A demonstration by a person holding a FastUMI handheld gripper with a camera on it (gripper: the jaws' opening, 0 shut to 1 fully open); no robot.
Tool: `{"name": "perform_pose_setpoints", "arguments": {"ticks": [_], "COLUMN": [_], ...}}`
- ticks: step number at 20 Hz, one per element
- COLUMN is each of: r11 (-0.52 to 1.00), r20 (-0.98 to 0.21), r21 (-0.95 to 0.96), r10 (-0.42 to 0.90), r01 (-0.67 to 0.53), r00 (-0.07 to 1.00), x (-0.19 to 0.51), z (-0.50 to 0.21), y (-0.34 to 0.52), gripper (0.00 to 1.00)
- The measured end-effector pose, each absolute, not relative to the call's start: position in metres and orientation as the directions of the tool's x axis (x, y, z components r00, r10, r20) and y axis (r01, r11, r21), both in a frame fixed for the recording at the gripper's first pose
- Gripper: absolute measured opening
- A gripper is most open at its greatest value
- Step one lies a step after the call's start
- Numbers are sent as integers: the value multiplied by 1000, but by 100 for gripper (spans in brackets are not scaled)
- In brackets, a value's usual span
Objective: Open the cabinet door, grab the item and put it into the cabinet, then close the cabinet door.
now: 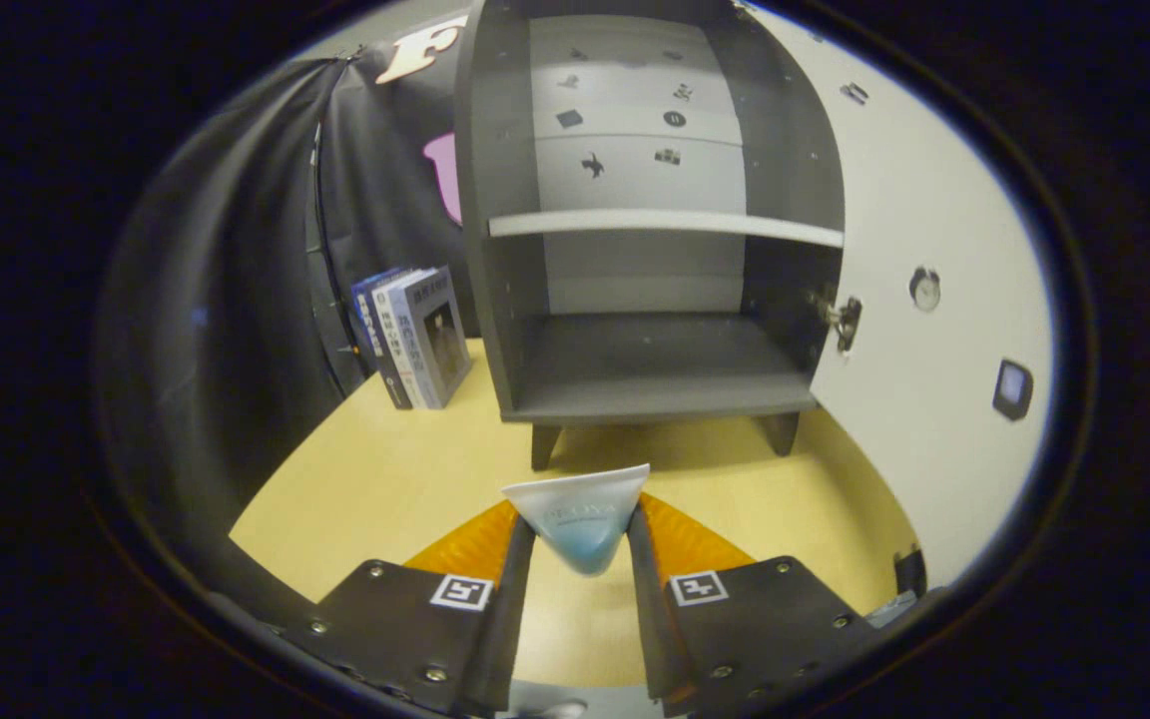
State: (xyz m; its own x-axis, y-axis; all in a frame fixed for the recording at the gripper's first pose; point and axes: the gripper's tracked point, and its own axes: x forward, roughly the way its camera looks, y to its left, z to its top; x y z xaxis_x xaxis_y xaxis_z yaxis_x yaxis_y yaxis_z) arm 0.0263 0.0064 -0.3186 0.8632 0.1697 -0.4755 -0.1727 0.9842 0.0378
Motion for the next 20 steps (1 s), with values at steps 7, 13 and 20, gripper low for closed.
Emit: {"name": "perform_pose_setpoints", "arguments": {"ticks": [7, 13, 20], "r11": [984, 985, 995], "r20": [-364, -314, -362], "r21": [16, 19, 30], "r10": [173, 169, 96], "r01": [-180, -172, -92], "r00": [915, 934, 927], "x": [96, 173, 257], "z": [-203, -128, -127], "y": [-7, -17, -39], "gripper": [50, 50, 50]}}
